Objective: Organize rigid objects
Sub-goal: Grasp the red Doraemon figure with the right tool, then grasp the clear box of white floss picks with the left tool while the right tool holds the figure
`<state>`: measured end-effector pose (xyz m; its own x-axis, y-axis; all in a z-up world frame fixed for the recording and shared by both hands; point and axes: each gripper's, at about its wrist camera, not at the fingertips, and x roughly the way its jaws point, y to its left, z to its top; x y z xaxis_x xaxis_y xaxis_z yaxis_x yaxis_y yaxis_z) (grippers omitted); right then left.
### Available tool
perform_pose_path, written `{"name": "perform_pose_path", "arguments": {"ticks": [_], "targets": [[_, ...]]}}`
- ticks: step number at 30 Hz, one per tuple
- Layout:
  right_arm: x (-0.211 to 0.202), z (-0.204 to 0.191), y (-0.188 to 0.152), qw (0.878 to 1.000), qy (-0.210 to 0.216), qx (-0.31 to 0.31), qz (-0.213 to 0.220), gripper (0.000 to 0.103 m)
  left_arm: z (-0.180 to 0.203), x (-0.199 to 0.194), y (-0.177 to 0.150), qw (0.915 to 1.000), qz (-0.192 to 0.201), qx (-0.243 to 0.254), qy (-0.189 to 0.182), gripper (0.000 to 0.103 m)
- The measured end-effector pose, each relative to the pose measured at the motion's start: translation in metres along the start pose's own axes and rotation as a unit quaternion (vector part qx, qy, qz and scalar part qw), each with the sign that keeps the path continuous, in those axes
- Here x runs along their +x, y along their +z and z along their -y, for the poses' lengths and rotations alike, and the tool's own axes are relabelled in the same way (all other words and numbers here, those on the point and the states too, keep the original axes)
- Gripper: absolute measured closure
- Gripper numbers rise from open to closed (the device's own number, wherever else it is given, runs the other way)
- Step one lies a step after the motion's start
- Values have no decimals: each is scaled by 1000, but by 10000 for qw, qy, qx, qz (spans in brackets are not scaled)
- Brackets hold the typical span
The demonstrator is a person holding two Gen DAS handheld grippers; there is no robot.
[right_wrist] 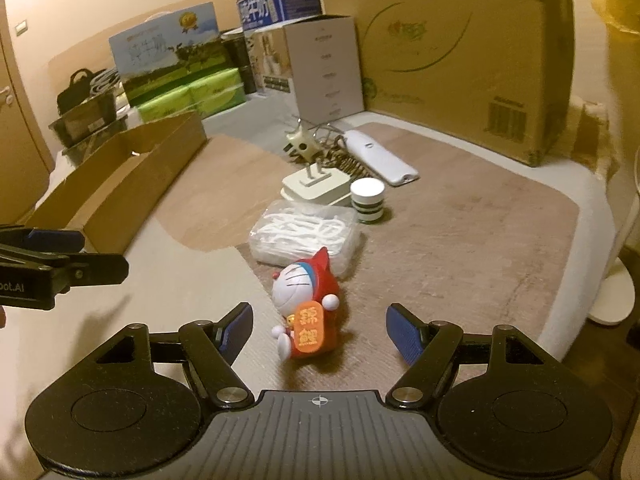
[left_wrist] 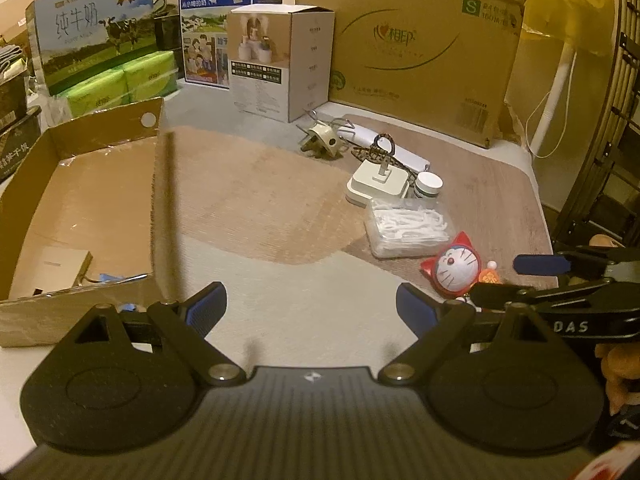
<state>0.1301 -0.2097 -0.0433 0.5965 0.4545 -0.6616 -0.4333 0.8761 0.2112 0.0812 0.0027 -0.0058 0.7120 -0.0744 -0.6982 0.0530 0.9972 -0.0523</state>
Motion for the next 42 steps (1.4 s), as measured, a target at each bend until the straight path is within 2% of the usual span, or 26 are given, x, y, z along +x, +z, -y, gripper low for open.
{"name": "perform_pose_path", "arguments": {"ticks": [11,24,42], "targets": [[28,-3,3,9998,99,-185,-19,30,3,27,-2,9999,-129,-71,-72,13],[45,-9,4,9988,9,-477,-101,56,-1,41,-4,9996,-193,-200,-87,13],[11,10,17,9985,-247,-282,399,57,18,41,4,9998,-52,-78,-181,13]]}}
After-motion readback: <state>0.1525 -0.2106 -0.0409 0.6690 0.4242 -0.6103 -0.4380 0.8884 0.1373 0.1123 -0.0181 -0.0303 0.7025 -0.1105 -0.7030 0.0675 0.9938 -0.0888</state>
